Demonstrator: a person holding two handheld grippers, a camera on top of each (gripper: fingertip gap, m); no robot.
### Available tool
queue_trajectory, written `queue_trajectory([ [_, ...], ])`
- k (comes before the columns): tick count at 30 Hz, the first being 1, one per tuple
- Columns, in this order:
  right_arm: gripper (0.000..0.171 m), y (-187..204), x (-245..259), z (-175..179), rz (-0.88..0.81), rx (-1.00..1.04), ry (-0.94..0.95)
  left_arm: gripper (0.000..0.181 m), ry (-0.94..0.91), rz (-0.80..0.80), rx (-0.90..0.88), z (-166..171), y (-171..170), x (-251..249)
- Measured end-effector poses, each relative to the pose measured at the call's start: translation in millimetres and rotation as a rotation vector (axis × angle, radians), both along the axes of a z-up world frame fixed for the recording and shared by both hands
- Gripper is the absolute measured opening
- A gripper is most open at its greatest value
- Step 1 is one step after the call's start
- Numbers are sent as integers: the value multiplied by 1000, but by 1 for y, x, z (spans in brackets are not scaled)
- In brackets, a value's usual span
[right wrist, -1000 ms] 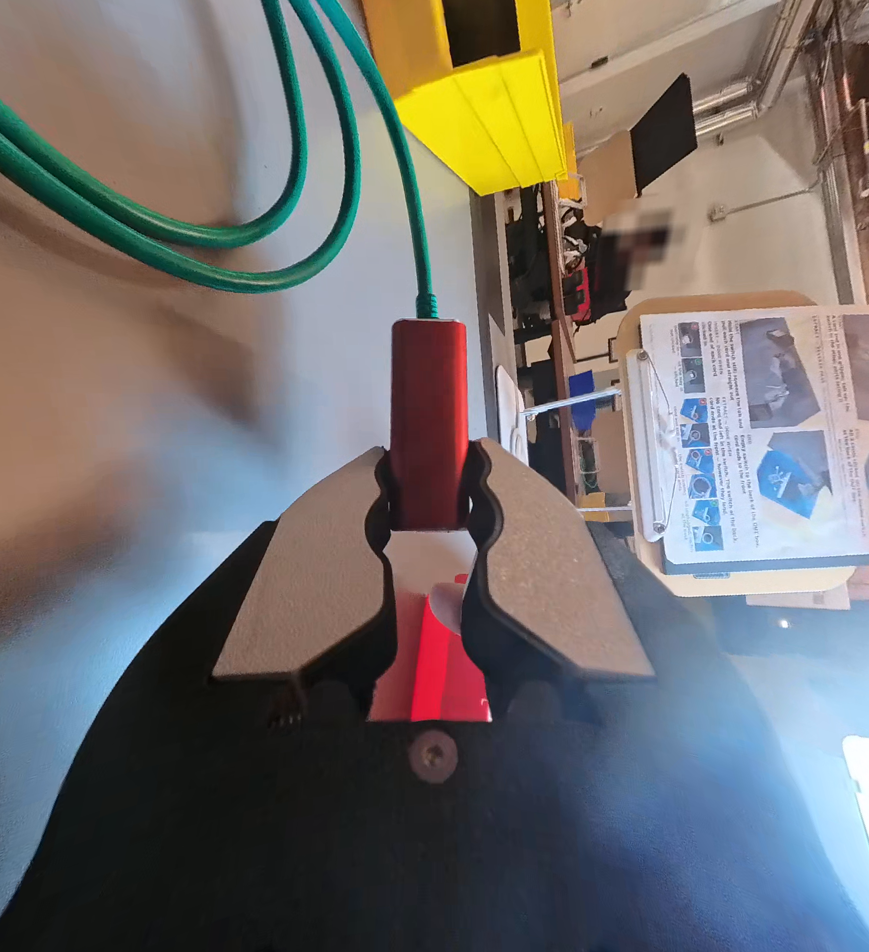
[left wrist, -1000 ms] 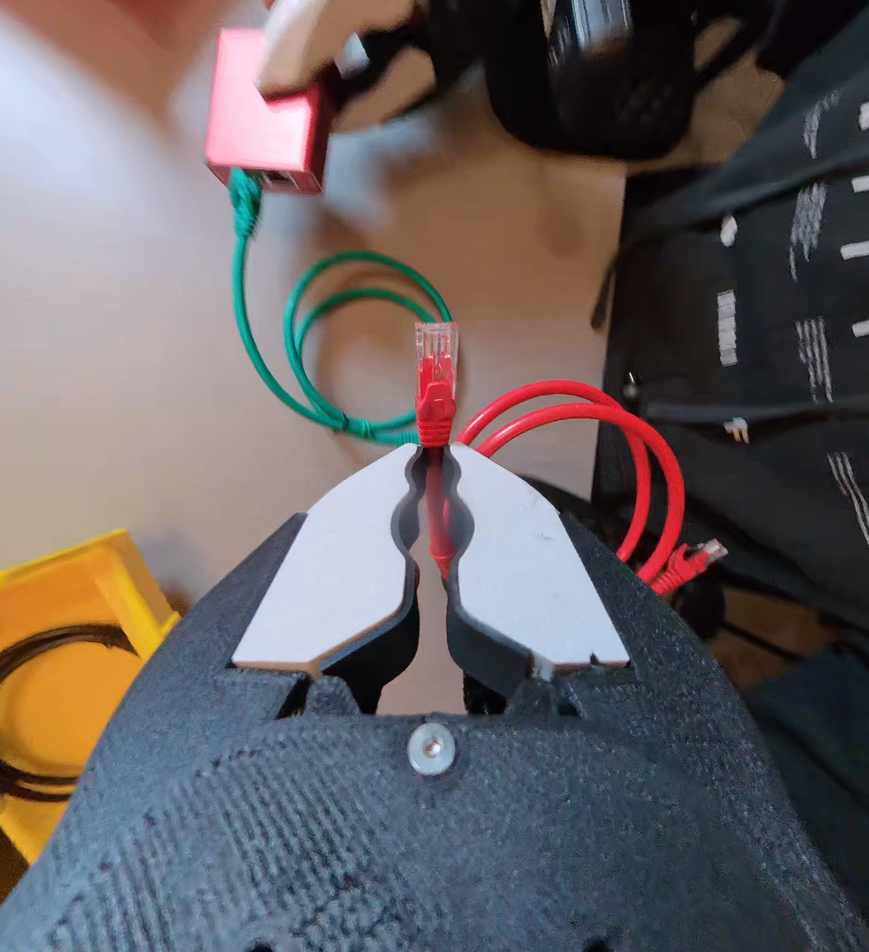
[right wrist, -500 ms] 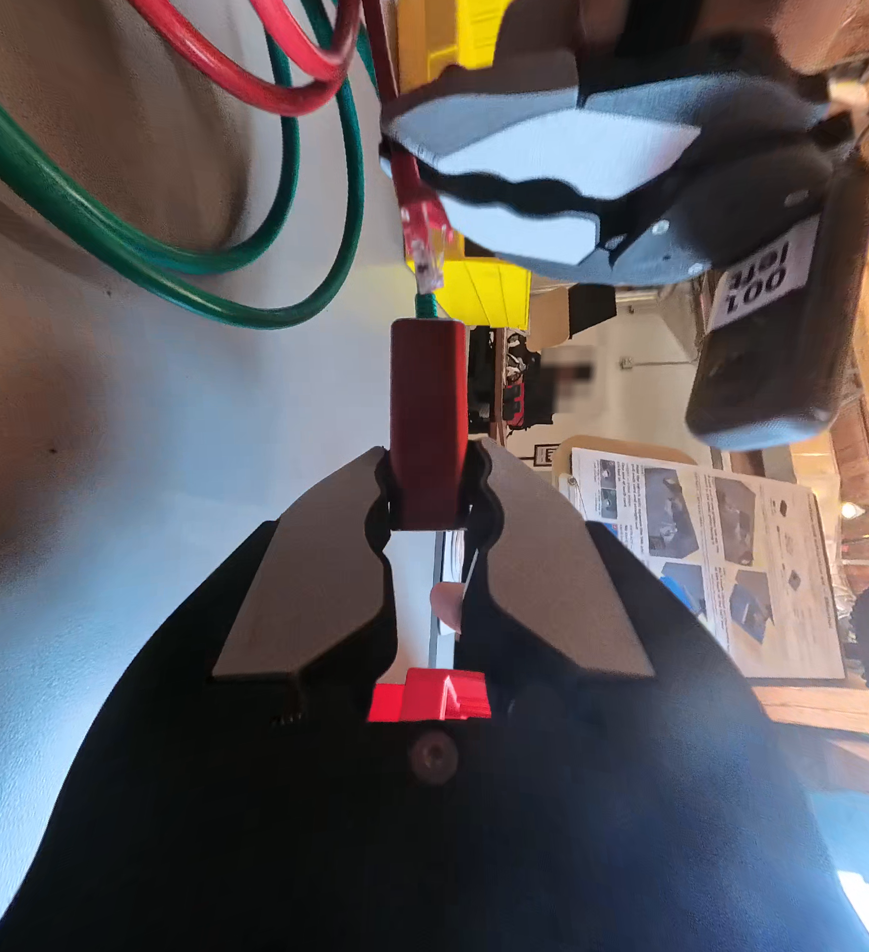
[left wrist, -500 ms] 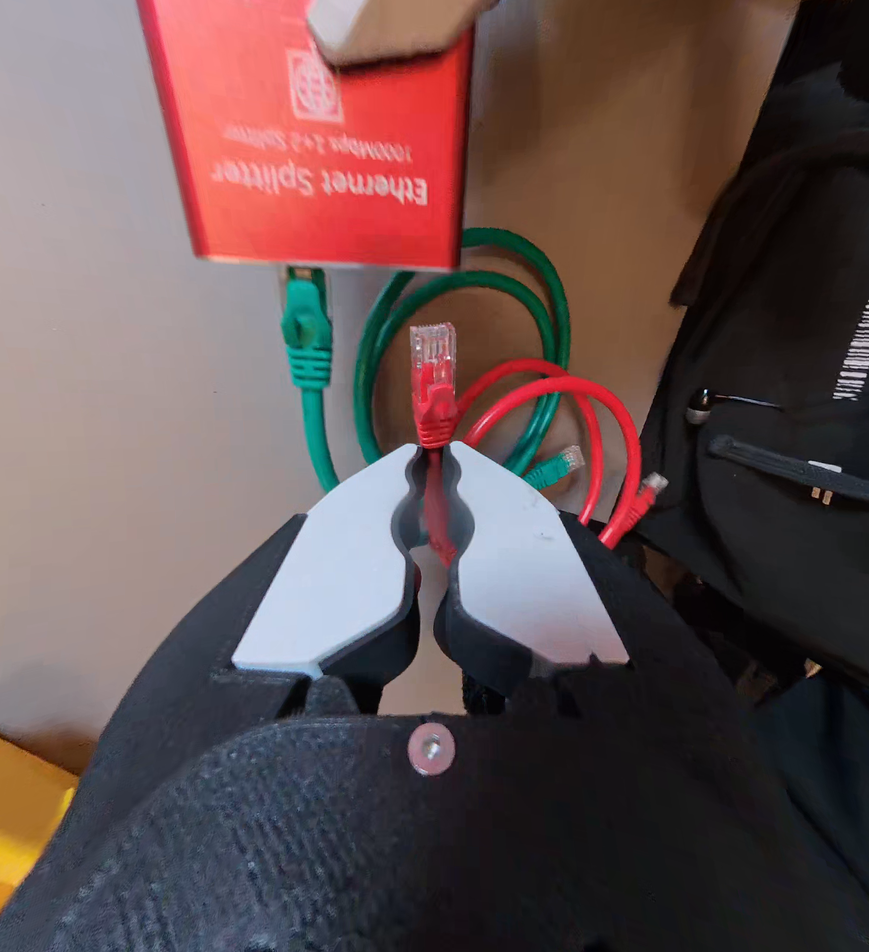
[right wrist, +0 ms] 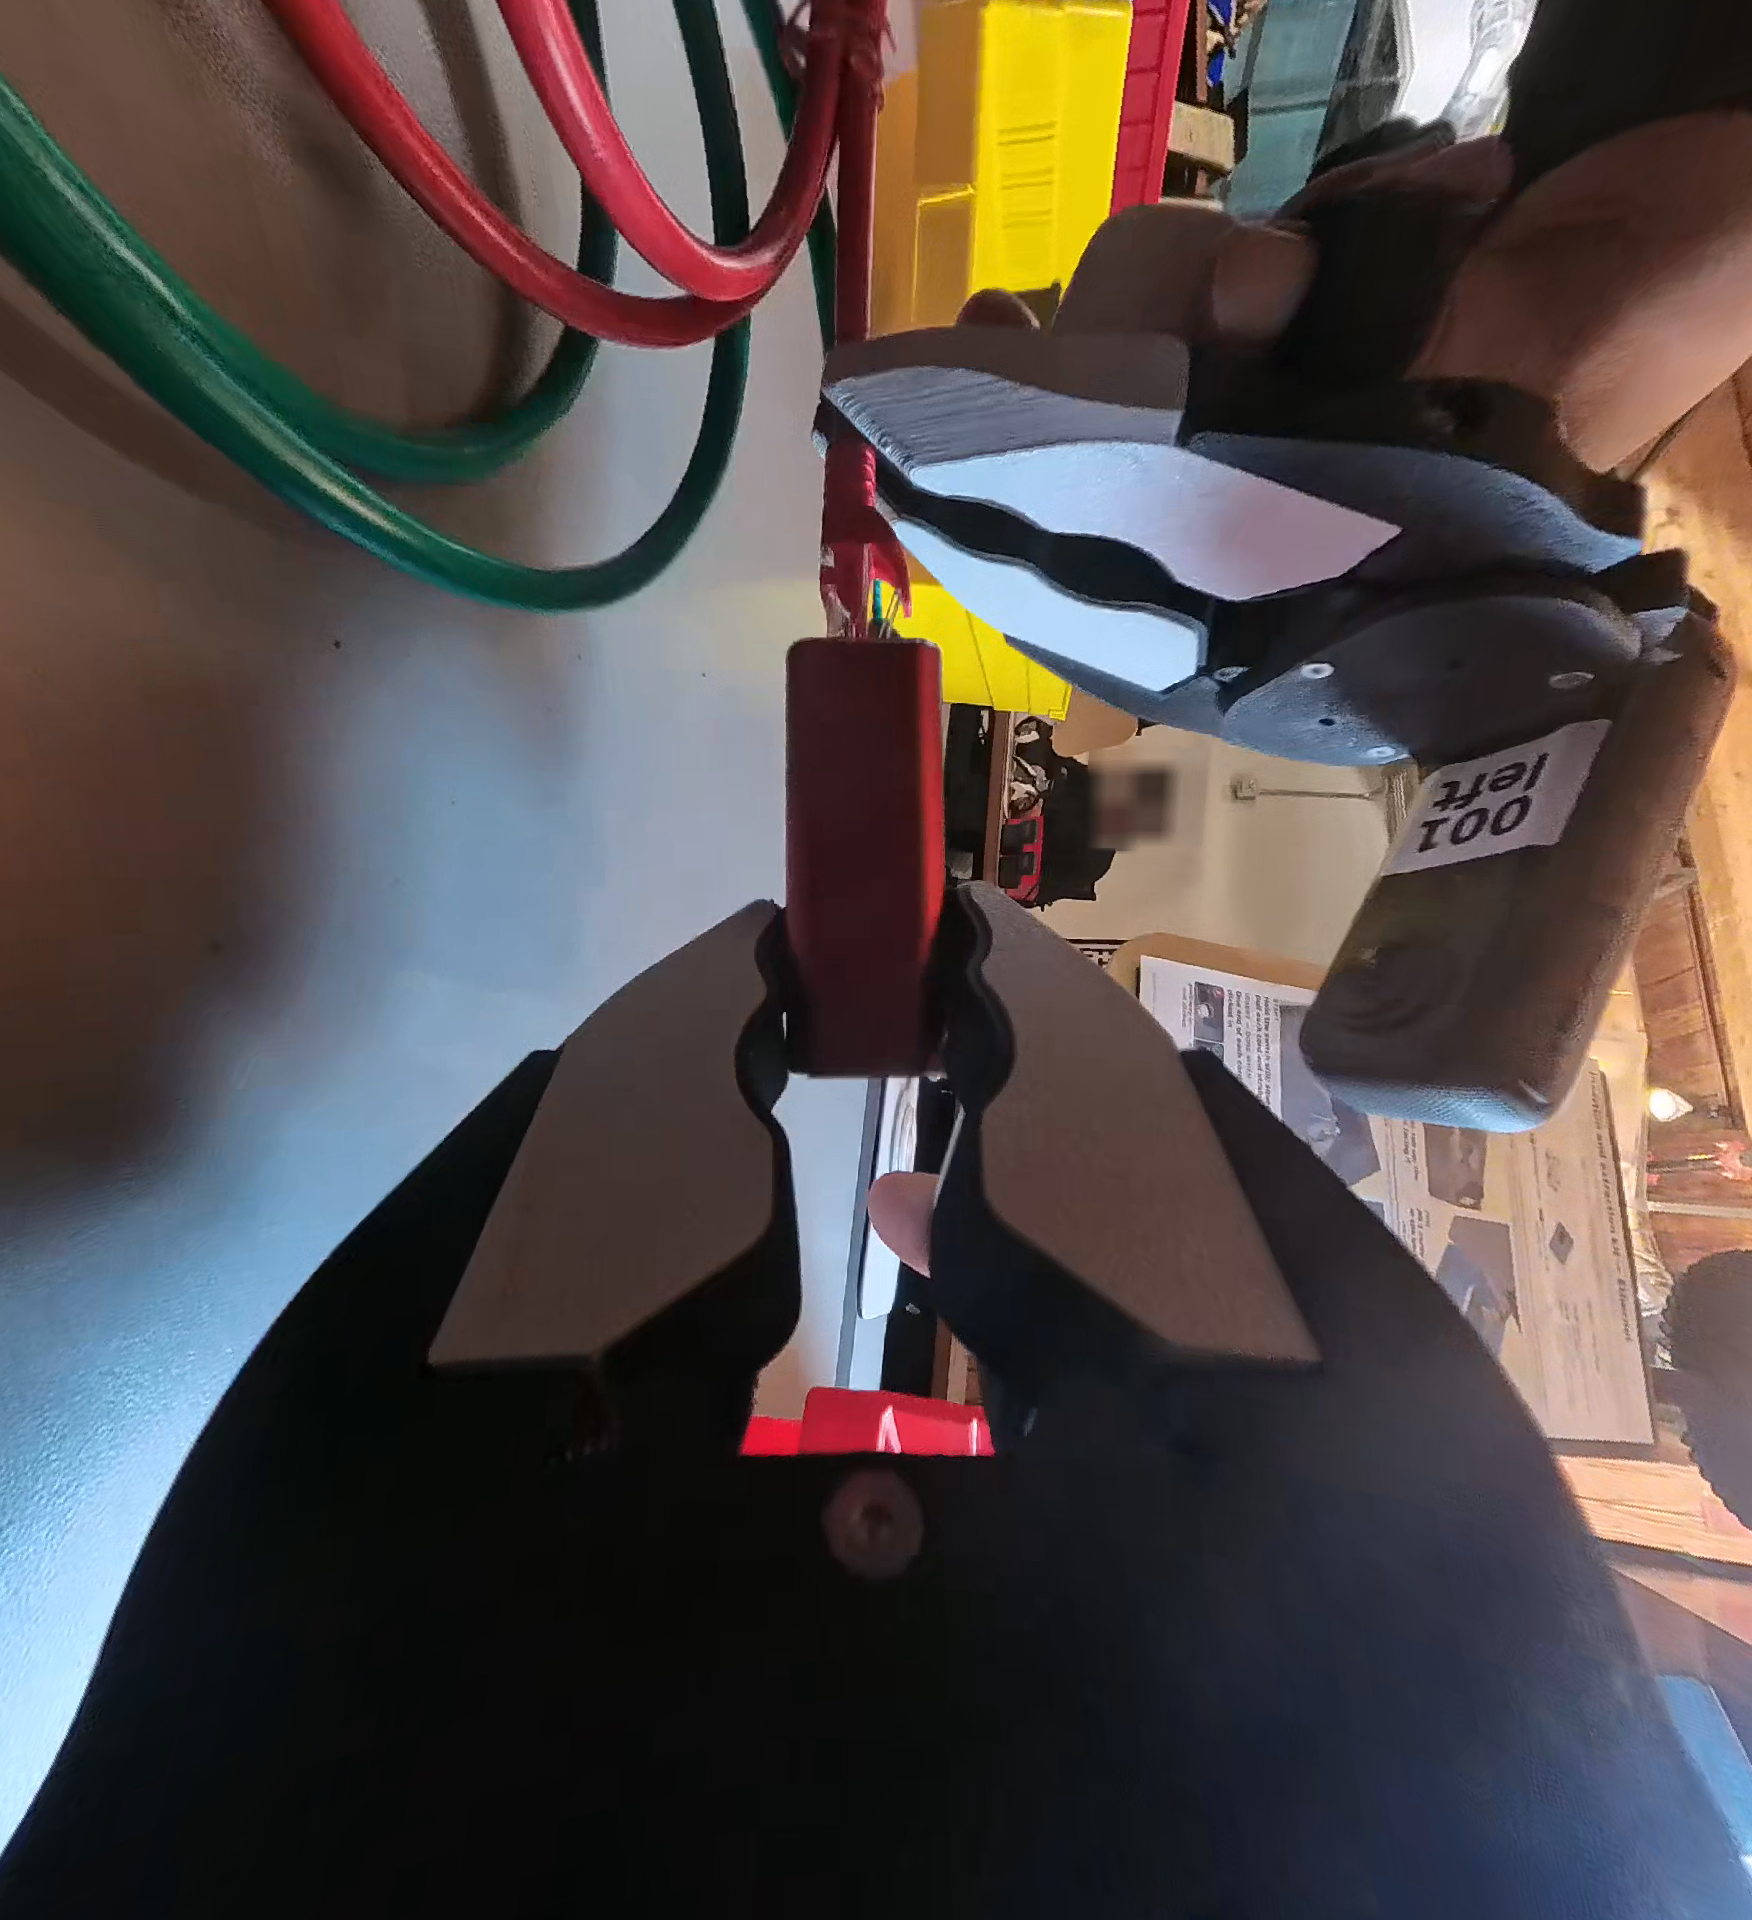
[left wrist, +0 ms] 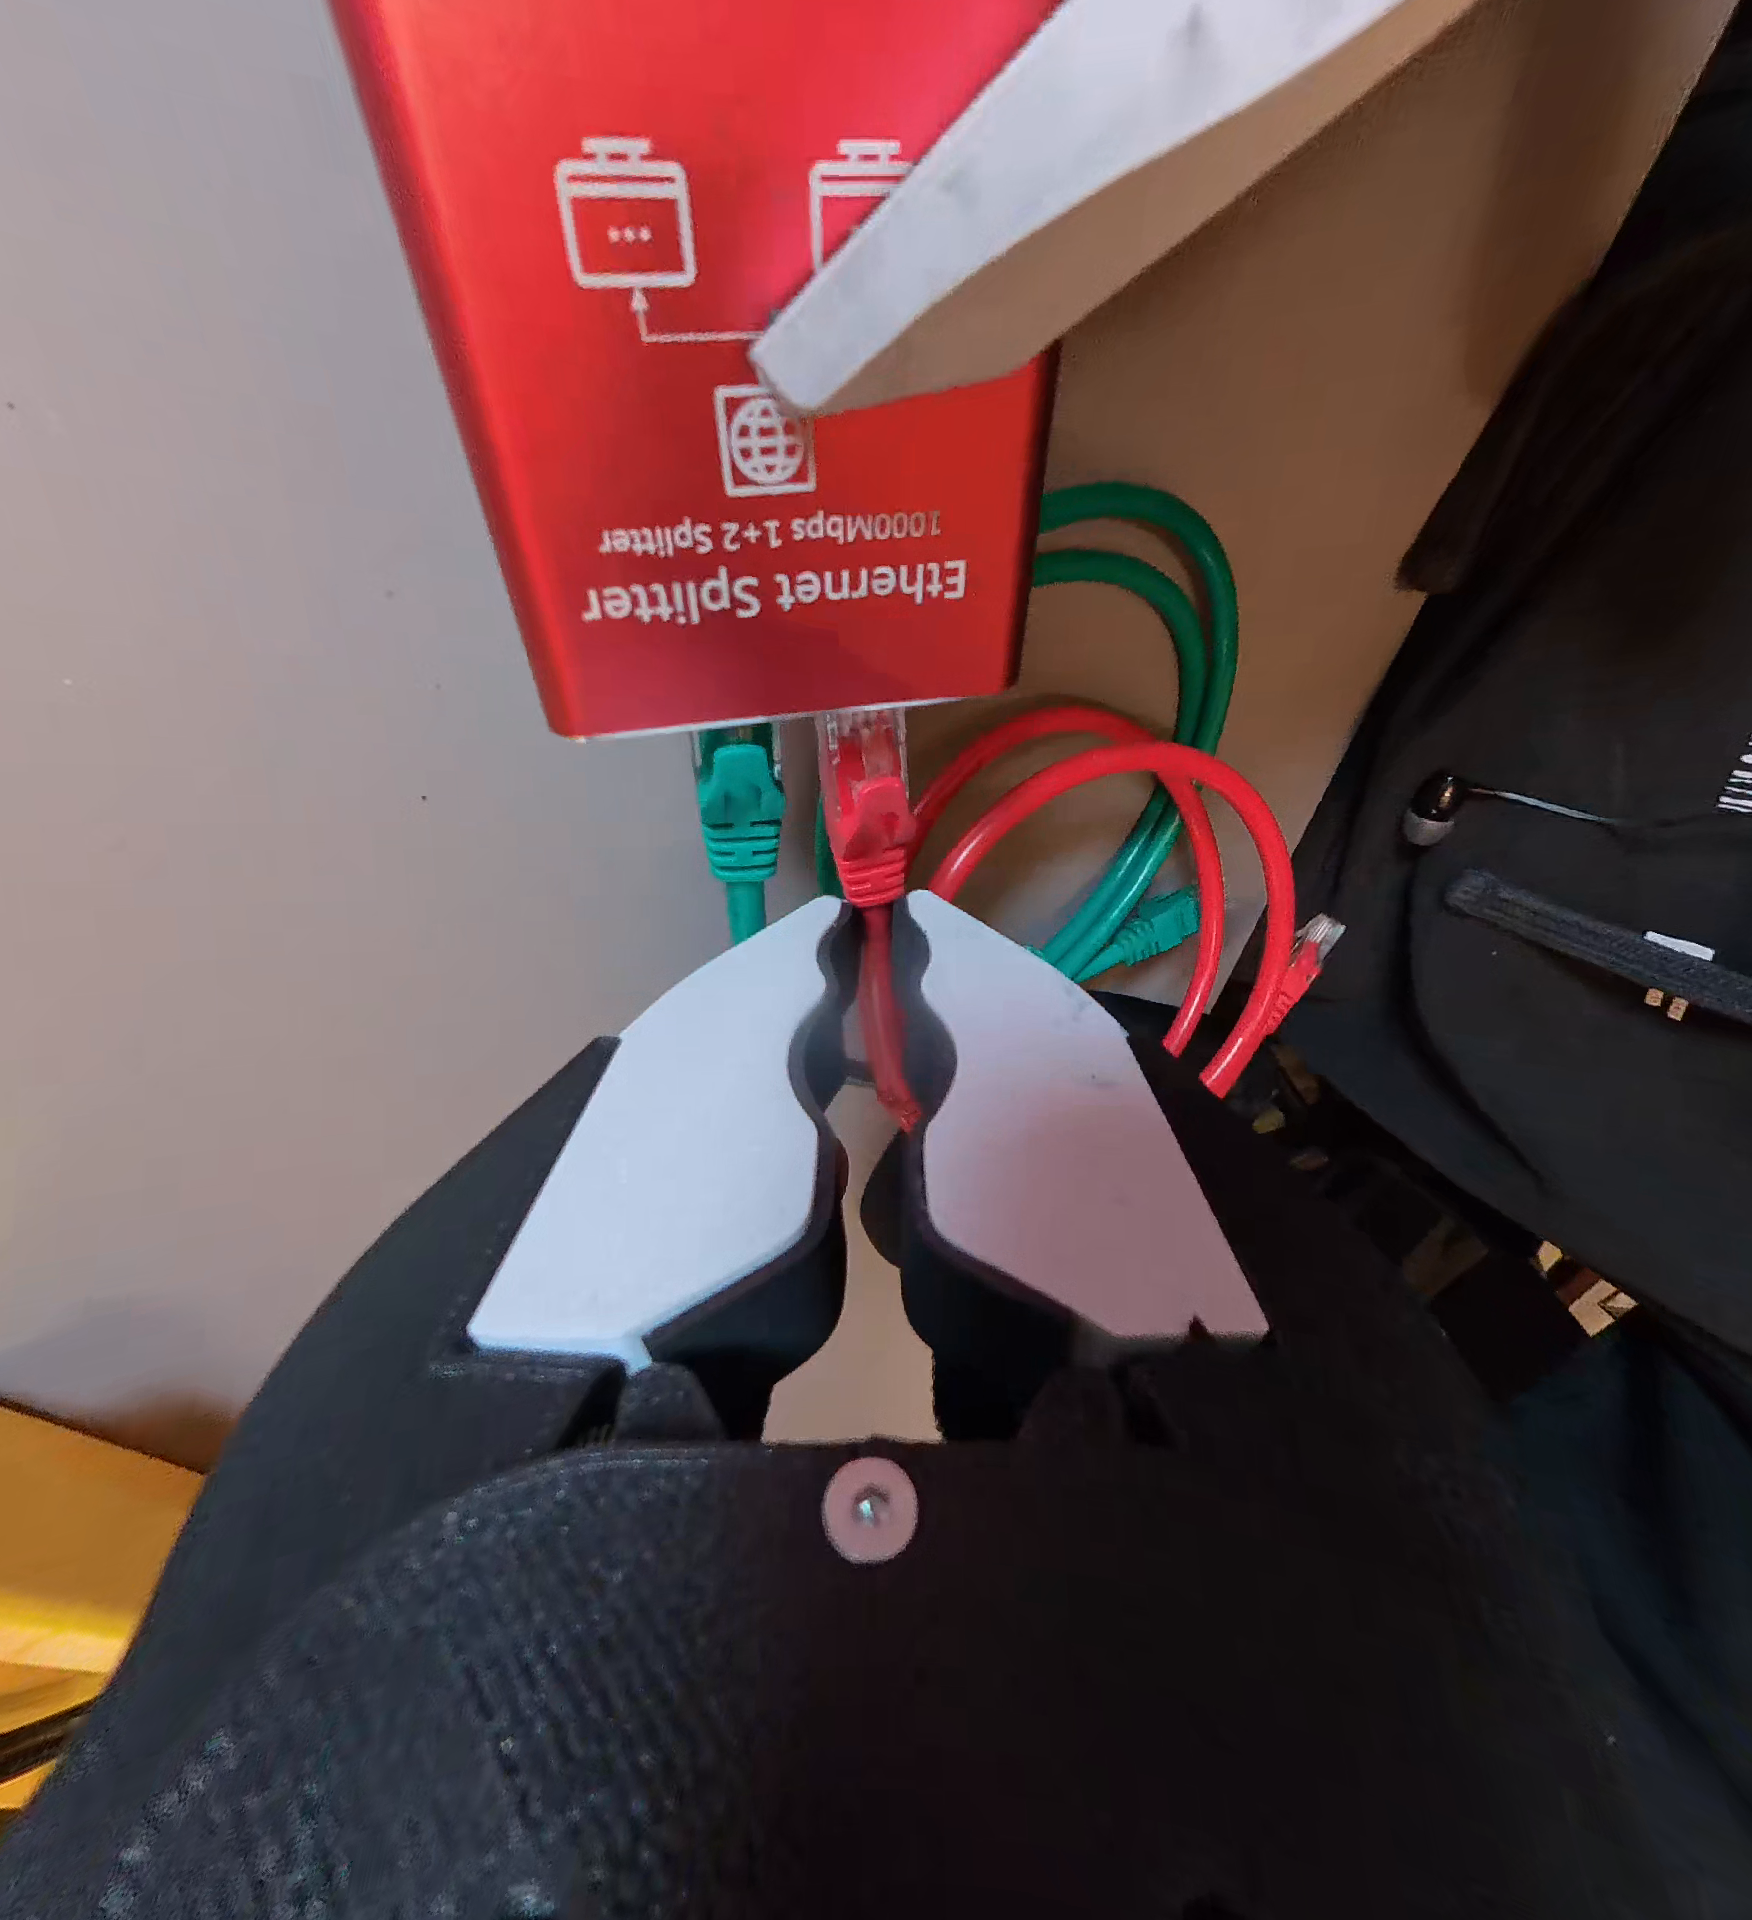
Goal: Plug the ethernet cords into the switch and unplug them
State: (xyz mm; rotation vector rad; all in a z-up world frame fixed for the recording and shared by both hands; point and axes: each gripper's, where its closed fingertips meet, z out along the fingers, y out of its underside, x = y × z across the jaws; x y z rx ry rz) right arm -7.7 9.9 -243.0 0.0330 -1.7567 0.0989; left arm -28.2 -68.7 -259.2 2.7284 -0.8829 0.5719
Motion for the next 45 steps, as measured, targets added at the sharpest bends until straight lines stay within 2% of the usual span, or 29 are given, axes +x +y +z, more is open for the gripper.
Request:
queue_trajectory([
  [9, 26, 4, 2, 5, -15, -54, 10, 5, -68, 75, 47, 14, 8, -2],
  [16, 26, 7, 6, 20, -12, -165, 40, 5, -203, 159, 57, 30, 14, 5],
  [19, 26, 4, 7, 26, 8, -166, 54, 5, -187, 130, 38, 35, 12, 10],
  [28, 26, -2, 14, 51, 47, -176, 104, 3, -33, -101, 24, 64, 12, 14],
  [33, 25, -17, 19, 41, 108, -132, 51, 4, -45, -172, -30, 53, -5, 25],
  [35, 26, -17, 19, 38, 111, -131, 40, 4, -62, -141, -35, 50, -6, 25],
  [39, 26, -4, 13, 41, 42, -137, 76, 7, -15, -122, 139, 53, 8, 11],
  [41, 26, 4, 12, 45, 6, -152, 90, 15, -20, -102, 246, 66, 13, 5],
  [45, 26, 26, 15, 50, -68, -205, 100, 34, 15, -58, 629, 84, 25, -13],
])
